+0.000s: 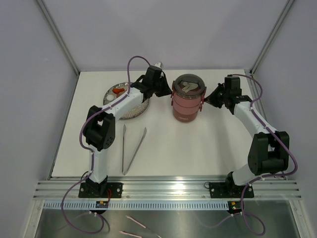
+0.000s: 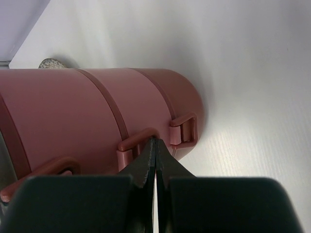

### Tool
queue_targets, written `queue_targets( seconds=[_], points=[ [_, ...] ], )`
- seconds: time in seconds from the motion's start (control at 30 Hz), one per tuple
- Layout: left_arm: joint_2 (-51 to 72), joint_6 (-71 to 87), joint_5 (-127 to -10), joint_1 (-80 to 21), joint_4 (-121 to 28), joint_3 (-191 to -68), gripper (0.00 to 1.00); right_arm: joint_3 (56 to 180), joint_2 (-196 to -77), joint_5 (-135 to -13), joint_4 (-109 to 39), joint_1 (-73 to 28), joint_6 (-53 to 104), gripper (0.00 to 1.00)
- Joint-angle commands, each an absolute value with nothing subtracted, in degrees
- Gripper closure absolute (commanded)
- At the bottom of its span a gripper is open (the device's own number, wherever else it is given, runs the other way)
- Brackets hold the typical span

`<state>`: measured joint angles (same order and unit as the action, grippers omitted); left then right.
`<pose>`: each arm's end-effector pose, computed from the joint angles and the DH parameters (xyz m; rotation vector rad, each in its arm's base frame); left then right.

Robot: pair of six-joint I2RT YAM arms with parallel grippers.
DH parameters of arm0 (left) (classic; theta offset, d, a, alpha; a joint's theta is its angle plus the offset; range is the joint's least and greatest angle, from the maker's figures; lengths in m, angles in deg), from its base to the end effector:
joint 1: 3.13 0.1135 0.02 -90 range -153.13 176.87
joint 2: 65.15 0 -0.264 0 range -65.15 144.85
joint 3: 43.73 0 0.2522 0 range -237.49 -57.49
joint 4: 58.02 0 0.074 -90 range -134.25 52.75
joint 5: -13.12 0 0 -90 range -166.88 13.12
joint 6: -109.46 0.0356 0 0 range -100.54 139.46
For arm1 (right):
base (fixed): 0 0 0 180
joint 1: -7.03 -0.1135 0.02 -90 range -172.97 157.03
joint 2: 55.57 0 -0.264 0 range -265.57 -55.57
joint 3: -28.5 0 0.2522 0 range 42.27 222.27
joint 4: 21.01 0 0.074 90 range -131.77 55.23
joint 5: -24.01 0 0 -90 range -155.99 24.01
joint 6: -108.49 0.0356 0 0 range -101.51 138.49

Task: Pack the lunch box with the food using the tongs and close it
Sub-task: Close the fastener on the packing box.

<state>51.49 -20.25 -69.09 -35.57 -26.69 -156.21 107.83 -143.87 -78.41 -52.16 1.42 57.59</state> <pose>0.4016 -0.2610 0.2677 -0.0658 2.3160 -0.8298 0.3421 0.0413 0.2680 0.5595 2.2696 0.6478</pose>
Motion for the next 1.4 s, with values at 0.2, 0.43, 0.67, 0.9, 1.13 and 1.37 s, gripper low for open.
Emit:
queue_targets(
  seconds=[0.2,0.43,0.67,0.9,1.13,1.37],
  points=[
    [50.2,-26.2,-52.9,-44.8,-34.9,-150.0,1.00,106.9,-145.5,-92.2,-47.4,-5.5,62.4,1.00],
    [49.2,-28.0,-48.7,-43.6,-40.1,-145.1,1.00,106.0,-146.6,-95.1,-44.4,-5.5,63.6,1.00],
    [49.5,-29.2,-47.0,-43.2,-43.6,-142.7,1.00,103.1,-147.4,-98.9,-37.6,-5.0,66.5,1.00],
    [50.2,-30.7,-45.0,-42.9,-46.4,-142.0,1.00,101.1,-147.6,-101.5,-33.4,-4.4,69.0,1.00],
    [49.2,-25.9,-47.5,-41.2,-38.8,-146.3,1.00,106.4,-142.8,-91.7,-47.8,-3.6,60.1,1.00],
    [46.9,-24.1,-47.3,-37.9,-36.9,-145.8,1.00,107.3,-136.8,-90.3,-51.4,2.6,58.7,1.00]
  ],
)
